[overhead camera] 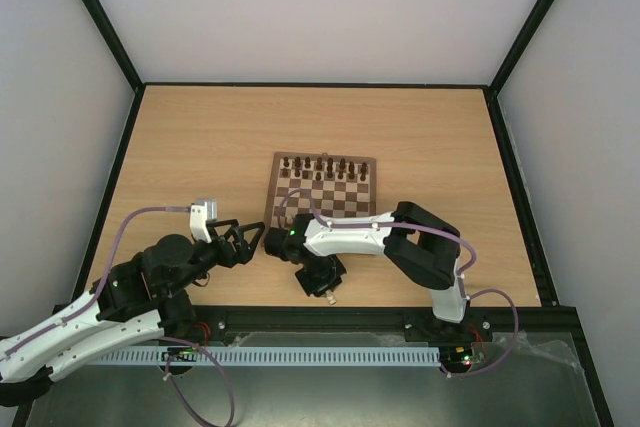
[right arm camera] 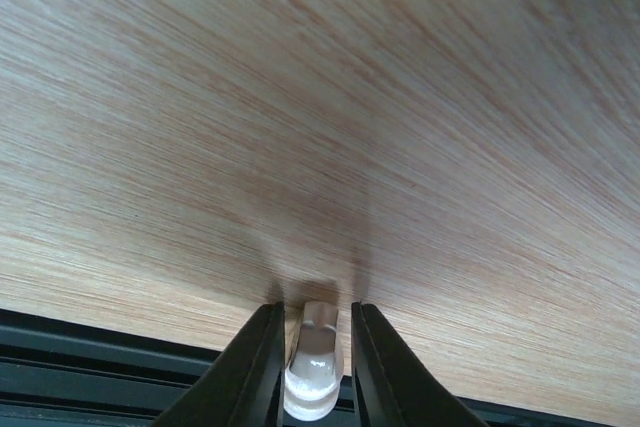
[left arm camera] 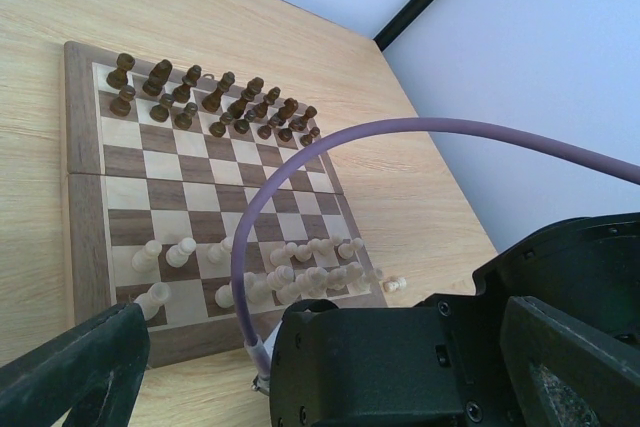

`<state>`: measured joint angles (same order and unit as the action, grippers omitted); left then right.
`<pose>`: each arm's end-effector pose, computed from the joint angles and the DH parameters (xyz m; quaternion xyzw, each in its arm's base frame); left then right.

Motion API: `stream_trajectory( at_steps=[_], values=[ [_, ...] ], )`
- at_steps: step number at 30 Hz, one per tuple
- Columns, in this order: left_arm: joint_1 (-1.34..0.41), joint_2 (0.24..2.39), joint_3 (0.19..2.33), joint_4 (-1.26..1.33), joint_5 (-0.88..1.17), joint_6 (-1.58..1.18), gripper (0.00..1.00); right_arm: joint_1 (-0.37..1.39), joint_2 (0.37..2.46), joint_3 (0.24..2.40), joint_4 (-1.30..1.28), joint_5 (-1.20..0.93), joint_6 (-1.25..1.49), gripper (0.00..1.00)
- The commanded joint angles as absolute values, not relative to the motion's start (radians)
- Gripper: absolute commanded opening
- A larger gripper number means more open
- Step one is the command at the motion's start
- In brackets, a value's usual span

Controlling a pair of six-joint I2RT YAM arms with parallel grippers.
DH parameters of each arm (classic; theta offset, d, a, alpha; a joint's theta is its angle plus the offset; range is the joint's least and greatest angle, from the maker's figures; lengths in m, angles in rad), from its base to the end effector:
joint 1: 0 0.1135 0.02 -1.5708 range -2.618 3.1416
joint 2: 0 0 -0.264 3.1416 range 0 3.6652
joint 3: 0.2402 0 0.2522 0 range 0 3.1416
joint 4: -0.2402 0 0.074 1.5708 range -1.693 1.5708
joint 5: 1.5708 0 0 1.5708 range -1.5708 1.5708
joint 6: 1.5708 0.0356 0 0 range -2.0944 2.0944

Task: Set up the chess pieces on the board
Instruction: Pick up the chess piece at the center of the board.

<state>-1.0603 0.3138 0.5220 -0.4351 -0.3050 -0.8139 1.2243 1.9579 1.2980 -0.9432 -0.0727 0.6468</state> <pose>0.0588 -0.0832 0.2800 0.0012 0.7793 -0.4254 0.4601 0.1152 0.3267 0.1457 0.2840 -0.9580 -0.0086 0.0388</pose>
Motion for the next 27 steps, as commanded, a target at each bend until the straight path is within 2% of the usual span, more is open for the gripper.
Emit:
stream_trajectory(
  at_steps=[1,7,18,27],
  values=[
    [-1.064,0.305,0.511,-0.417,-0.305,-0.801,0.99,1.231,1.974,1.279,-0.968,-0.090,0.640,0.19],
    [-1.063,0.310,0.512,-0.420,-0.308,-0.801,0.99,1.230,1.955,1.295,-0.971,-0.081,0.640,0.11],
    [-1.064,0.310,0.536,-0.443,-0.336,-0.814,0.99,1.230,1.795,1.307,-0.923,-0.008,0.696,0.07],
    [-1.064,0.313,0.593,-0.477,-0.376,-0.814,0.99,1.232,1.661,1.249,-0.760,0.123,0.745,0.05]
  ],
)
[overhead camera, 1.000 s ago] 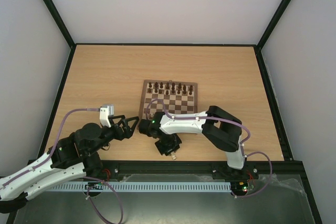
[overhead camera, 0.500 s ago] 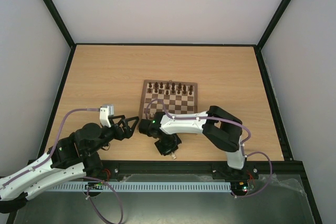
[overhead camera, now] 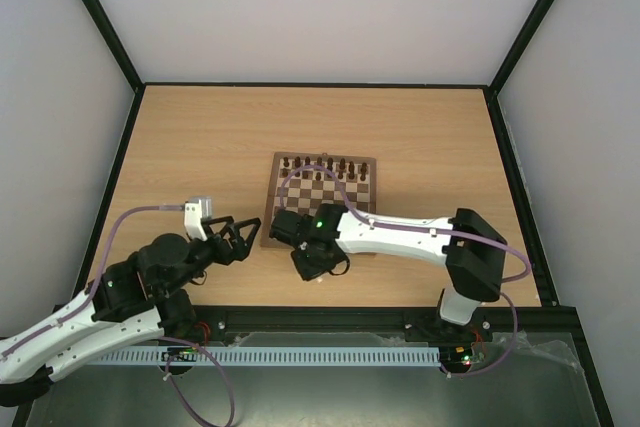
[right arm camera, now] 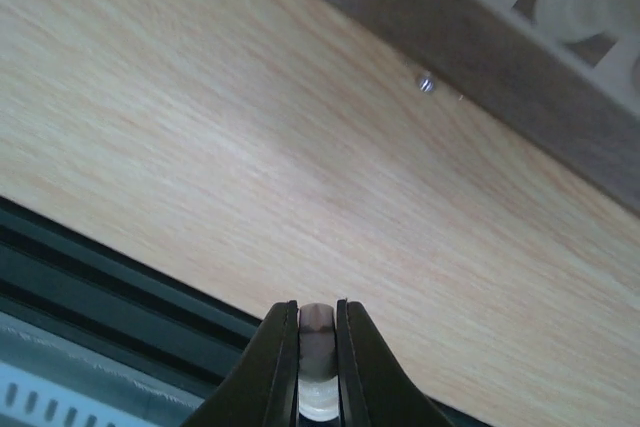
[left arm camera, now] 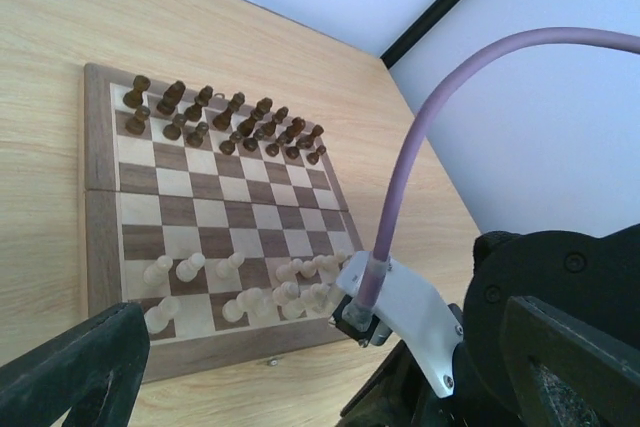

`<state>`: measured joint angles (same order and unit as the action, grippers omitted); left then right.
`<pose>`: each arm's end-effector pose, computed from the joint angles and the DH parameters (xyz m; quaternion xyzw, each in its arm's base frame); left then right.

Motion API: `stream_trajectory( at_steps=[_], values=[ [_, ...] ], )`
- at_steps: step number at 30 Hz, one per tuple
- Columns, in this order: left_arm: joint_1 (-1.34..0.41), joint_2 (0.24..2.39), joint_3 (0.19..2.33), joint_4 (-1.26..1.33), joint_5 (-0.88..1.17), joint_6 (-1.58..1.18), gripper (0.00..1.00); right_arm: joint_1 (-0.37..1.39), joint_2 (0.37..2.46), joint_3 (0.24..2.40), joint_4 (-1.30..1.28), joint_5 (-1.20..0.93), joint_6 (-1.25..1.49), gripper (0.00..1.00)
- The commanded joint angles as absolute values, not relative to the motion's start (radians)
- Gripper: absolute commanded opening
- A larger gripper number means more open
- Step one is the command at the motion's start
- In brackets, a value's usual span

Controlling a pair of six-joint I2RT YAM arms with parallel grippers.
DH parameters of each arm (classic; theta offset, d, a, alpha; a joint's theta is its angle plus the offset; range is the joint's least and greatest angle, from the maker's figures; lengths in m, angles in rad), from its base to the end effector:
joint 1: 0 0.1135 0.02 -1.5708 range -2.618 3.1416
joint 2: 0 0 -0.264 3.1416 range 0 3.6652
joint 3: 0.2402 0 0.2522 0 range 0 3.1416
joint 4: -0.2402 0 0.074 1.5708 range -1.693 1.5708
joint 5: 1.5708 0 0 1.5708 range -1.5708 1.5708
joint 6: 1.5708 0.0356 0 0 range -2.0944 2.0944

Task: Set up the chess pieces on the board
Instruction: Pick up the chess piece at the center of the board, then place the chess piece on the chessboard.

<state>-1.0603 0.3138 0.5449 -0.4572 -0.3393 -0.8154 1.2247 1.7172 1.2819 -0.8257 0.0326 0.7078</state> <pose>0.0584 -0.0801 0.2854 -0.0102 0.7782 -0.4168 0.4696 0.1162 0.3188 0.2214 -0.2501 0.9557 0.1178 0.1009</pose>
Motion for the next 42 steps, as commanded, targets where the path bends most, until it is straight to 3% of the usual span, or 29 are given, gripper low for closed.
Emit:
stream_trajectory(
  at_steps=[1,14,27,42],
  values=[
    [-1.064,0.319,0.597,-0.478,-0.379,-0.813,0.99,1.232,1.644,1.244,-0.740,0.159,0.748,0.05],
    [-1.064,0.384,0.621,-0.472,-0.400,-0.811,0.99,1.348,1.437,1.048,-0.368,0.649,0.778,0.04],
    [-1.064,0.391,0.622,-0.474,-0.414,-0.818,0.99,1.480,1.504,0.889,-0.033,1.083,0.802,0.04],
    [-1.064,0.287,0.759,-0.563,-0.427,-0.793,0.99,1.480,1.648,0.887,0.192,1.036,0.793,0.04]
  ],
)
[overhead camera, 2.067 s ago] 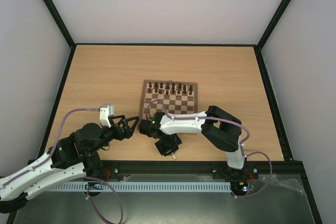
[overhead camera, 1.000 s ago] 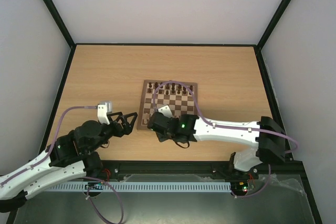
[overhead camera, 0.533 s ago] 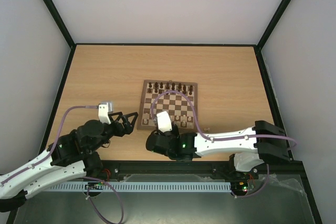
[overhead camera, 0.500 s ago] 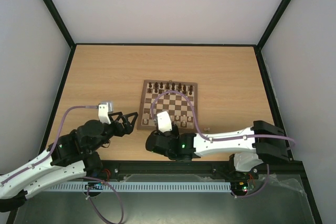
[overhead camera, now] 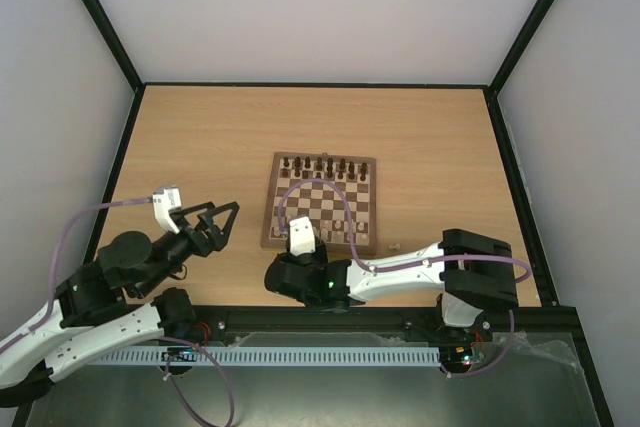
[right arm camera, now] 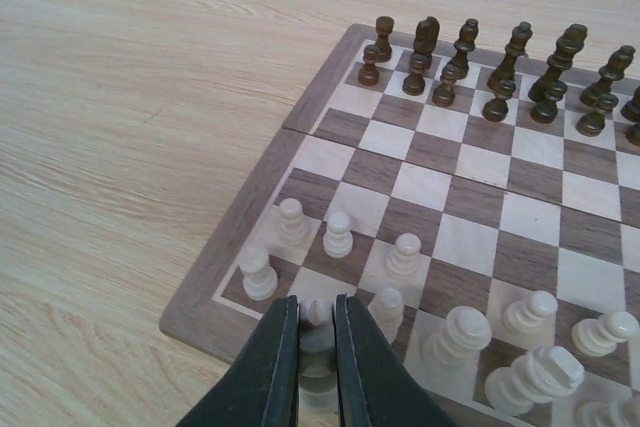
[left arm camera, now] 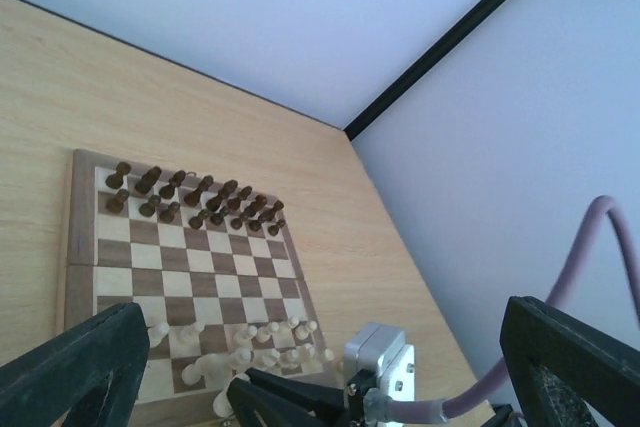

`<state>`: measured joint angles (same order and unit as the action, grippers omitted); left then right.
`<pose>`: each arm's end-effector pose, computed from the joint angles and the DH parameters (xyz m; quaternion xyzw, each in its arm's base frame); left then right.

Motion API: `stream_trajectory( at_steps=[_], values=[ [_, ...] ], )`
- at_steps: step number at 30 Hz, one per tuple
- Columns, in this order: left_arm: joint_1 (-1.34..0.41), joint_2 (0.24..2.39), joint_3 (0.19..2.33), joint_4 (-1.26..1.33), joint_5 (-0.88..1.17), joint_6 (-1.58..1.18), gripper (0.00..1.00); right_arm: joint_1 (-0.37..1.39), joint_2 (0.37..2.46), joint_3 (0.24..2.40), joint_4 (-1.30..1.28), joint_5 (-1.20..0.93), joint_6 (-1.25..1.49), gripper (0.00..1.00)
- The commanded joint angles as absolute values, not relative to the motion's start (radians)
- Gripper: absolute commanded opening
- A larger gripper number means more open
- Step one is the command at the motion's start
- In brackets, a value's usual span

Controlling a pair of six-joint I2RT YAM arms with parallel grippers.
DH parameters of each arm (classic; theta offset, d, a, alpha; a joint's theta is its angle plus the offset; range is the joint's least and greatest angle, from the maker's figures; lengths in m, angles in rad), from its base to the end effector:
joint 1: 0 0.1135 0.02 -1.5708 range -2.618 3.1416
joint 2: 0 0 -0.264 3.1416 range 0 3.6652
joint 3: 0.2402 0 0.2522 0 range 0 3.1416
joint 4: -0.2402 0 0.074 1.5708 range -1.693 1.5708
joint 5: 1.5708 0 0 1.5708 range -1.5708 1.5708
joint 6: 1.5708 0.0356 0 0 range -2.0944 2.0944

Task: Set up the chess pieces on the board
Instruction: Place the chess piece on the chessboard.

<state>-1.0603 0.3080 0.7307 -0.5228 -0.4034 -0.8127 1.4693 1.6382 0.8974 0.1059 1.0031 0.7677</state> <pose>0.0481 -0.0572 0.3381 -0.0436 0.7376 -0.4414 0.5092 0.0637 0.3293 0.2006 -0.0653 0.8094 0.1682 0.5588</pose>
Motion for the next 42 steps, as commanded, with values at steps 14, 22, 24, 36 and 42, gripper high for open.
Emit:
stream_trajectory(
  at_steps=[14,22,24,36,42],
  values=[
    [-1.064,0.244,0.800,-0.610,-0.409,-0.785,0.99,1.437,1.721,0.906,0.234,1.020,0.817,0.04],
    [-1.064,0.240,0.793,-0.608,-0.412,-0.785,0.99,1.406,1.732,0.881,0.310,0.973,0.771,0.04],
    [-1.064,0.242,0.790,-0.606,-0.415,-0.785,0.99,1.402,1.739,0.877,0.316,0.974,0.773,0.04],
    [-1.064,0.259,0.782,-0.593,-0.424,-0.784,0.99,1.356,1.801,0.889,0.330,0.927,0.762,0.03],
    [-1.064,0.259,0.775,-0.585,-0.430,-0.782,0.99,1.335,1.811,0.875,0.364,0.905,0.746,0.03]
  ],
)
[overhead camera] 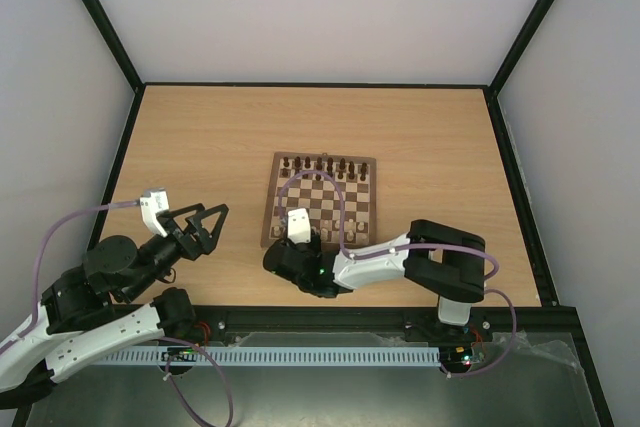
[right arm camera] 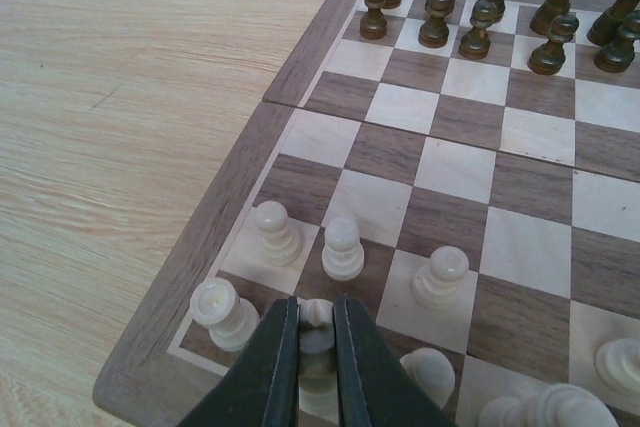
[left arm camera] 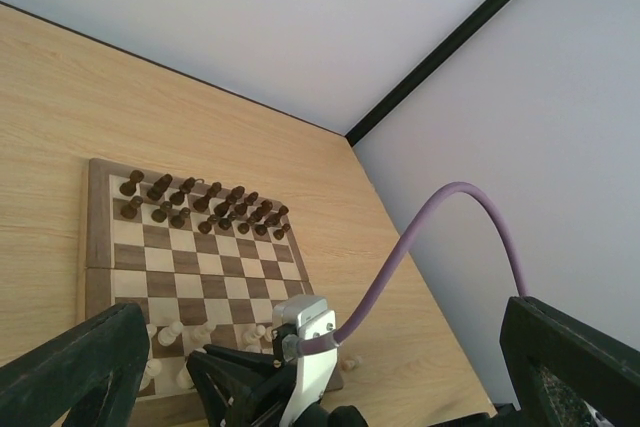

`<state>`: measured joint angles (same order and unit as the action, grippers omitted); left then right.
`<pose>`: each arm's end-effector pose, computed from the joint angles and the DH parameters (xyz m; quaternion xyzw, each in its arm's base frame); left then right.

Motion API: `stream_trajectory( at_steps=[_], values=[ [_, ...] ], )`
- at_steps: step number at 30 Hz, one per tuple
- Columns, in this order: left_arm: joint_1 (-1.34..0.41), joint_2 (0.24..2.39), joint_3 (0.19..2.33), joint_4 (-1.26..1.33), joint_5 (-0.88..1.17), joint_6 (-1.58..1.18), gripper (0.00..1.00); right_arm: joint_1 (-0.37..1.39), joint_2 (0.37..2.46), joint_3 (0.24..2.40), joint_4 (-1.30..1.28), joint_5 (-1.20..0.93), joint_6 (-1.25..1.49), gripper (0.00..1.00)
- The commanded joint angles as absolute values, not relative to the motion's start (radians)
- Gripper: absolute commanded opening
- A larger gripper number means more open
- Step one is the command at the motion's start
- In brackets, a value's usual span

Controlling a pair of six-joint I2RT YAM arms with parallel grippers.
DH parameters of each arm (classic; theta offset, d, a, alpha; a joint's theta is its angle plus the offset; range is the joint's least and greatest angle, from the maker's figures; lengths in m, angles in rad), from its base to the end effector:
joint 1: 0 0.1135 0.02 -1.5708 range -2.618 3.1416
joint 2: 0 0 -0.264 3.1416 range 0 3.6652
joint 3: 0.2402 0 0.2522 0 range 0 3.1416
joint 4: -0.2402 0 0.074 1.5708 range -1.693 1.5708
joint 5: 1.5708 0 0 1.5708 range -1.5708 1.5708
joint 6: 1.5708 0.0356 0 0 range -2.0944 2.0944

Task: Set up the chess pieces on the board
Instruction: Place the chess piece on the chessboard.

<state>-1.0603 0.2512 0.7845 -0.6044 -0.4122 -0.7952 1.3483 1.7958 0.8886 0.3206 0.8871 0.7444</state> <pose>0.0374 -0.0376 0.3477 -0.0436 0.7285 -0.4441 0.5199 0.1058 0.3425 0.1614 -0.0431 0.8203 0.1800 0.5411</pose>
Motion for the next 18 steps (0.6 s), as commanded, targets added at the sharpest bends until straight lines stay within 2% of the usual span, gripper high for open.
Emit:
stream_trajectory(
  at_steps=[1,18],
  values=[
    [-1.064,0.258,0.775,-0.586,-0.432,-0.782,0.99,1.332,1.814,0.874,0.366,0.904,0.744,0.02],
    [-1.064,0.308,0.776,-0.569,-0.443,-0.770,0.99,1.311,1.850,0.887,0.387,0.871,0.721,0.02]
  ],
)
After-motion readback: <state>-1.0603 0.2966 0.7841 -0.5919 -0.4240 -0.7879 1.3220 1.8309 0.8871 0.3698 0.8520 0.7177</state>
